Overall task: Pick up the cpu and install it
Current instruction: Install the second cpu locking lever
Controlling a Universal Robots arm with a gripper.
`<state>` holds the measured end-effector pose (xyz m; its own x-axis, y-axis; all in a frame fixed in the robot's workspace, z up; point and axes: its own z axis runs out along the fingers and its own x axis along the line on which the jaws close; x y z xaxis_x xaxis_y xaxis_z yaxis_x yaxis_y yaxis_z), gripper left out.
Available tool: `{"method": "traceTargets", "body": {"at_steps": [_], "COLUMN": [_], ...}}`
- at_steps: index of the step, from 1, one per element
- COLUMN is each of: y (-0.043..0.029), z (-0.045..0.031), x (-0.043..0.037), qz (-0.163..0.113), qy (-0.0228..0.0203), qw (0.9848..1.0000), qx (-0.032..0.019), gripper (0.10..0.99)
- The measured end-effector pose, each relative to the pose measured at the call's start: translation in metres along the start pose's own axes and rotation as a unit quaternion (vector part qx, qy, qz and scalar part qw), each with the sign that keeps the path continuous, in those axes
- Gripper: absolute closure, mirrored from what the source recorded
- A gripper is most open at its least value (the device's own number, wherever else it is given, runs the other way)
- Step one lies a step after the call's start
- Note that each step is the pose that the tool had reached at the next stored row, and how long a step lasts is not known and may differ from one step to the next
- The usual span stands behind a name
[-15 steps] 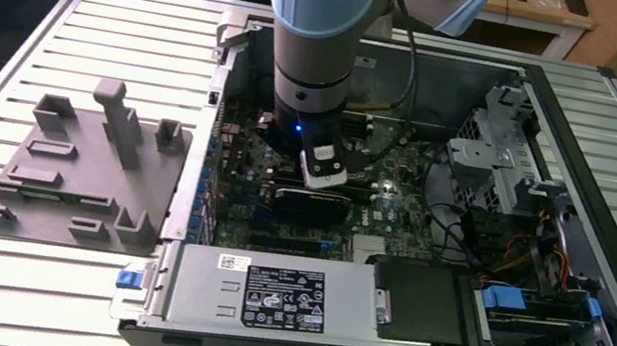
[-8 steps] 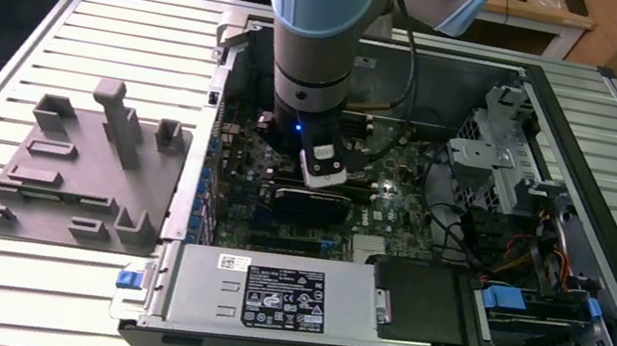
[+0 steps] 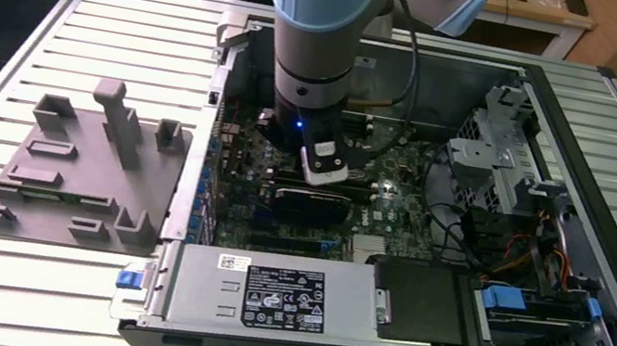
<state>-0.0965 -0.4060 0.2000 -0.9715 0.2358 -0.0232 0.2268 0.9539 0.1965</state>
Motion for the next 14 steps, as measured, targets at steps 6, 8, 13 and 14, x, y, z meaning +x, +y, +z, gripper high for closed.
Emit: {"method": "traceTargets", "body": {"at_steps": [6,8,13,14], "y": [-0.0039,-0.0049,-0.0078,-0.0090], "z": [-0.0008,-0.0016,-0.0038,-0.0041], "x": [-0.0043,-0.0054,-0.0067,-0.0070], "qz": [0.000,0.000,0.000,0.001], "qy": [0.0000,0.0000,0.0010,0.0022], "qw": [1.0000,1.0000,1.0000,1.0000], "qx": [0.0001,0.0001,-0.0042,-0.0093], "gripper": [0.980,0.980,0.980,0.980]}}
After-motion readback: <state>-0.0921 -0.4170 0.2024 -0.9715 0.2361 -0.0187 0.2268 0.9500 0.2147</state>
